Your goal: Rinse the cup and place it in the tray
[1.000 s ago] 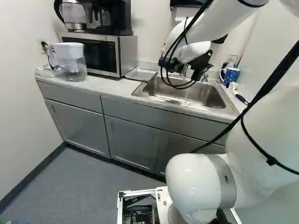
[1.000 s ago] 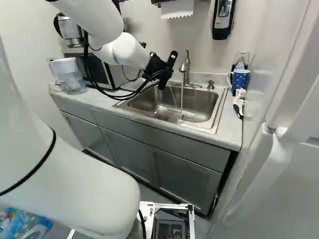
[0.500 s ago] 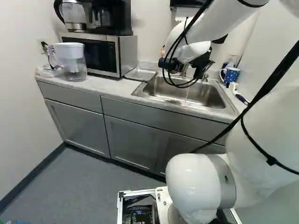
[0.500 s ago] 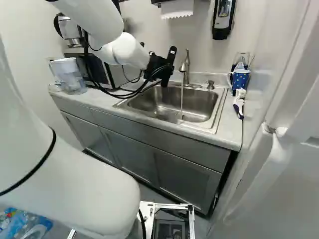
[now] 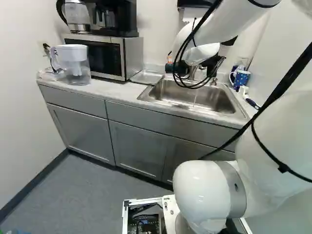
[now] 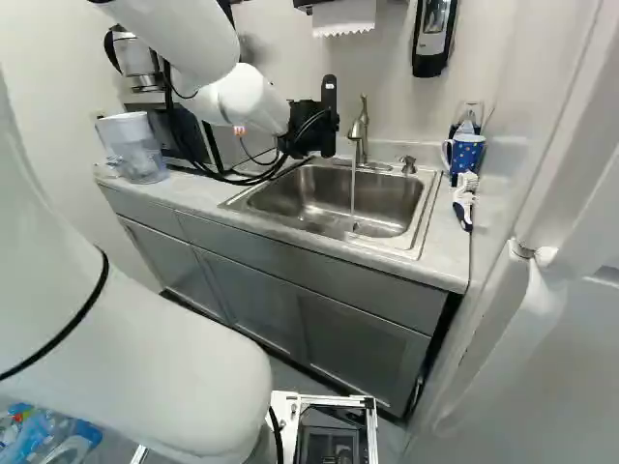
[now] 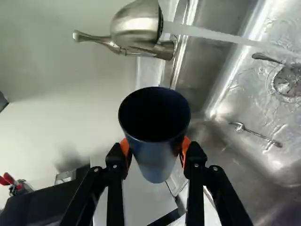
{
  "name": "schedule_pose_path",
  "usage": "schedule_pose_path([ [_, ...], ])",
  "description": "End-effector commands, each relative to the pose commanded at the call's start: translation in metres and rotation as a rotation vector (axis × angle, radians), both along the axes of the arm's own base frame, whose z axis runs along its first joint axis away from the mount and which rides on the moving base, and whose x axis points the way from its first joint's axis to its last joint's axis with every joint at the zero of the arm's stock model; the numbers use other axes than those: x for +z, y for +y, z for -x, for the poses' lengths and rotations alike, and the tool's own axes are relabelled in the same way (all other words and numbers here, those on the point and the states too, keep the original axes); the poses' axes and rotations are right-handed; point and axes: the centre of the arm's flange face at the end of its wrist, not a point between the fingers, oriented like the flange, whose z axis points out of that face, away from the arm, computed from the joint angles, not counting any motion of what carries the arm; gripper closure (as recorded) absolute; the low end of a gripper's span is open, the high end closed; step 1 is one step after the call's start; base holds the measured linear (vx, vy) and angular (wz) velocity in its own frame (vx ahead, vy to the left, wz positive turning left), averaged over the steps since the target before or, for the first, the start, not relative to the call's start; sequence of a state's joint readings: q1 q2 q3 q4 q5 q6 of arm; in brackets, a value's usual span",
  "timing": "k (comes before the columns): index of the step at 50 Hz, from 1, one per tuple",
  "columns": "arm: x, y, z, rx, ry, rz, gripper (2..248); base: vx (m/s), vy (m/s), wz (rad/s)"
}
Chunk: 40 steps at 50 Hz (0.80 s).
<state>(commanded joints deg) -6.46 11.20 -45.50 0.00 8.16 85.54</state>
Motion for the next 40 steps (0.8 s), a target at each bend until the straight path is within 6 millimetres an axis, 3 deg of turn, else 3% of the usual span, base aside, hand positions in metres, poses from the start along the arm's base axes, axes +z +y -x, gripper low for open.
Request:
schedule_pose_path([
  [40, 0.0, 0.0, 0.0, 0.179, 0.043, 0.378, 129, 0.0, 0.0, 0.0],
])
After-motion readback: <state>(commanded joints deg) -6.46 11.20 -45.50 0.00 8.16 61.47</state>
